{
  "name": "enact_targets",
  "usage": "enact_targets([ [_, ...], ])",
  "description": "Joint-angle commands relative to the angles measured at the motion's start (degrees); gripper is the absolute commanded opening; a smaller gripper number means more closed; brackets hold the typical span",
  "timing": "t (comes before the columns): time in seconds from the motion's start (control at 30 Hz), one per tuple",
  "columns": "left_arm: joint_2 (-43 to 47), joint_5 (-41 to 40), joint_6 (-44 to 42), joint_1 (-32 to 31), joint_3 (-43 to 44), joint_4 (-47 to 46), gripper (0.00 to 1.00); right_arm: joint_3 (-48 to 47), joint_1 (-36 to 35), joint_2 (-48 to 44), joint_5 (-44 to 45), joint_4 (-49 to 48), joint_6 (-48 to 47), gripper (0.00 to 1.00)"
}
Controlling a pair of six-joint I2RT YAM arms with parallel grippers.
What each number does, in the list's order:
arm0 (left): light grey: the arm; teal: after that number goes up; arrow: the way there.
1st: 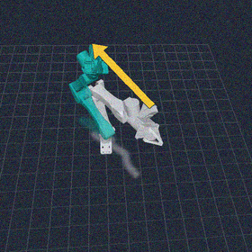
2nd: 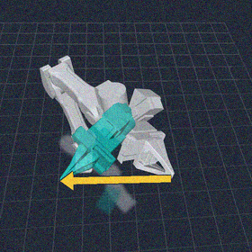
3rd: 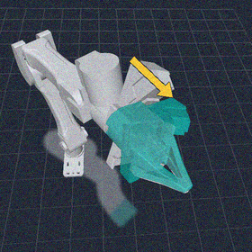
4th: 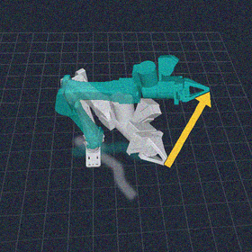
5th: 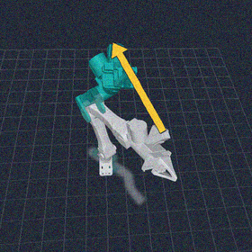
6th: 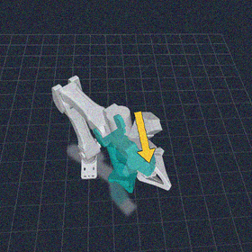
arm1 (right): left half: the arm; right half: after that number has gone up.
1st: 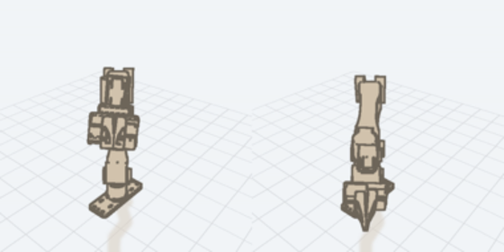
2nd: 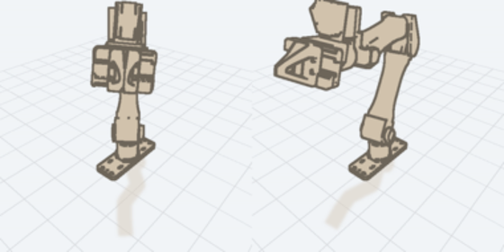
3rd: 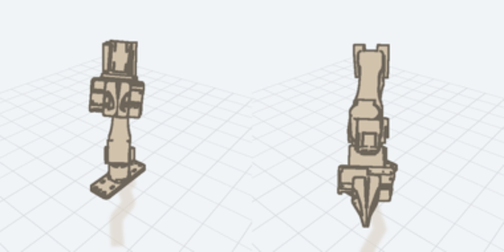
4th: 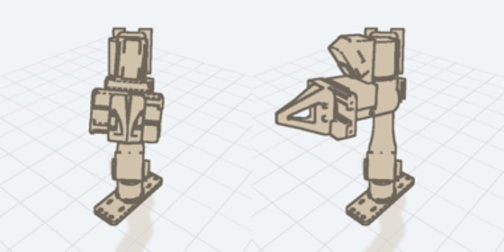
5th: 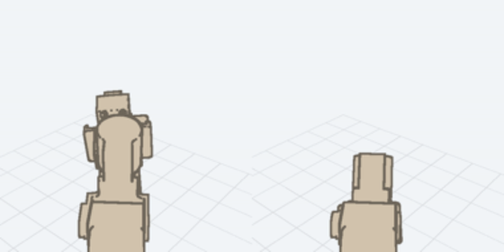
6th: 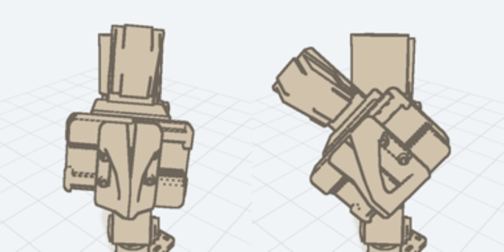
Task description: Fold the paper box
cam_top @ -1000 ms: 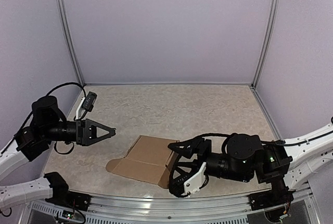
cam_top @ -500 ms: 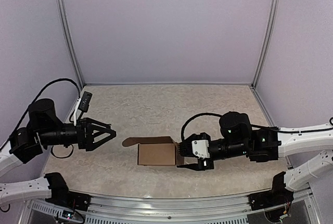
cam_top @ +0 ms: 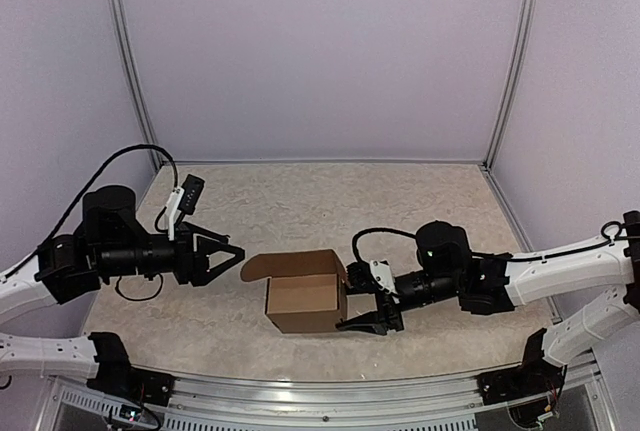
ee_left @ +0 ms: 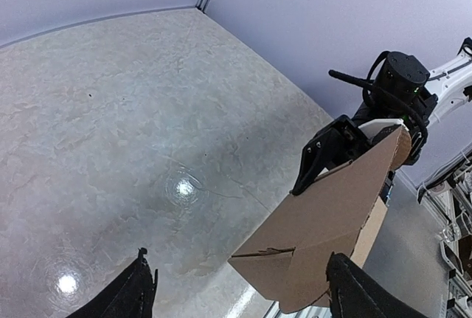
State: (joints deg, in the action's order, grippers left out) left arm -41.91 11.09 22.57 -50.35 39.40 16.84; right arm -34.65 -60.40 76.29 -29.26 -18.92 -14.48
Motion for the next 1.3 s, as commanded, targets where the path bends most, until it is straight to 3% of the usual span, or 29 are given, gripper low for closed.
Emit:
enact_targets([
  [0.0, -2.22, 0.1, -2.08, -0.81, 2.92, -2.67, 0.74, 1.24, 0.37, 0.78, -1.73, -4.75, 2.9, 0.43],
  [0.23, -6.41, 1.46, -2.89, -4.26, 5.78, -1.02, 0.59, 1.96, 0.33, 1.51, 0.79, -5.59, 3.55, 0.41],
  [0.9, -9.99, -7.0, -7.35, -9.95, 9.34, 6.87, 0.42, 1.46, 0.55, 3.33, -0.36, -6.34, 5.92, 0.39],
  [1.27, -11.79, -10.84, -8.14, -11.73, 10.58, 8.99, 0.14, 0.95, 0.48, 4.15, -0.46, -6.61, 6.87, 0.39],
])
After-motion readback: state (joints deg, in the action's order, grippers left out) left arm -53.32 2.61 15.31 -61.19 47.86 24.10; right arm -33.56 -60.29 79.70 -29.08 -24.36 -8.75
